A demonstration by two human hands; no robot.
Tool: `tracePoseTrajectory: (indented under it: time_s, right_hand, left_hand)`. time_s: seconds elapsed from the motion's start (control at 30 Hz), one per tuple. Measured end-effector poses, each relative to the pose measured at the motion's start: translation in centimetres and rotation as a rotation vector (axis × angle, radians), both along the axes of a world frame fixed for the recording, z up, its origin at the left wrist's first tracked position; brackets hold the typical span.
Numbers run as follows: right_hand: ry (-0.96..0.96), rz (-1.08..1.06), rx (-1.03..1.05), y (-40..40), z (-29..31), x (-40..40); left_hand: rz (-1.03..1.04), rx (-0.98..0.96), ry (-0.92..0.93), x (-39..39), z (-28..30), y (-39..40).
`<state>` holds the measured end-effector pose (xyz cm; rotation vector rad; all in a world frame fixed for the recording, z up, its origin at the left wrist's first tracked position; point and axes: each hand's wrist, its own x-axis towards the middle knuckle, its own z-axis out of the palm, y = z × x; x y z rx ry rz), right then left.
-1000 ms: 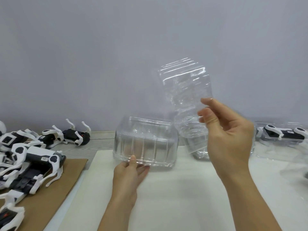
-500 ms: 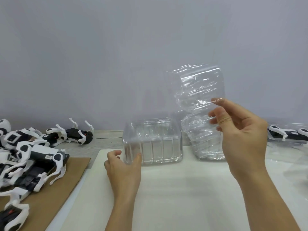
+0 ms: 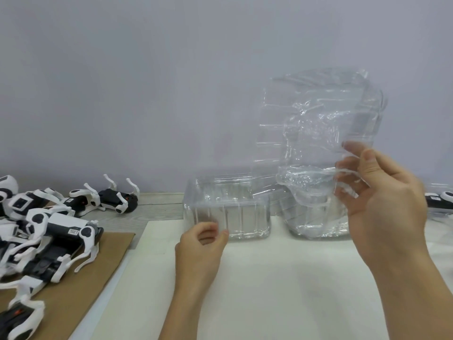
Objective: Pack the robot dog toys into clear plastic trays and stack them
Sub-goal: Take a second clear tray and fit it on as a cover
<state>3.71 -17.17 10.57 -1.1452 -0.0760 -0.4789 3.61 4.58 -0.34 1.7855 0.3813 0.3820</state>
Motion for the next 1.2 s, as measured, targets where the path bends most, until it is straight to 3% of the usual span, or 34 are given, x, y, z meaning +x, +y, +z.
tracePoseTrajectory:
  time_s: [0.17,0.37,0.5,0.6,0.67,0.93,1.07,1.2]
  right_hand:
    - [0.043,0.052,-0.008,0.0,-0.1,0.0]
    - [0.054,0.145,-0.125,-0.3,-0.1,-0.1]
    - [-0.028,0.243,-0.477,-0.3,0.7,-0.9]
    - [-0.054,0.323,-0.834,0.3,1.5,-1.7]
    - [-0.035,0.399,-0.991,1.0,1.7,-2.1]
    - [0.136,0.55,-1.323,4.7,0.9,-2.6]
    - [0.226,0.636,-1.327,4.6,0.5,-2.4]
    - [0.288,0.579,-1.338,4.1,-0.3,-1.7]
  left_hand:
    - [-0.163,-0.006,0.001,0.1,-0.2,-0.2]
    - [-0.022,-0.032,-0.08,0.2,0.7,0.3]
    - [0.059,-0.321,-0.195,-0.1,4.0,1.7]
    - [0.005,-0.516,-0.238,-1.1,6.6,3.1]
    - [-0.069,-0.546,-0.212,-1.8,7.5,3.8]
    - [-0.302,-0.259,0.068,-2.0,7.0,3.5]
    - [-0.32,-0.213,0.101,-1.9,6.1,4.1]
    - [-0.378,-0.126,0.163,-1.8,5.2,4.1]
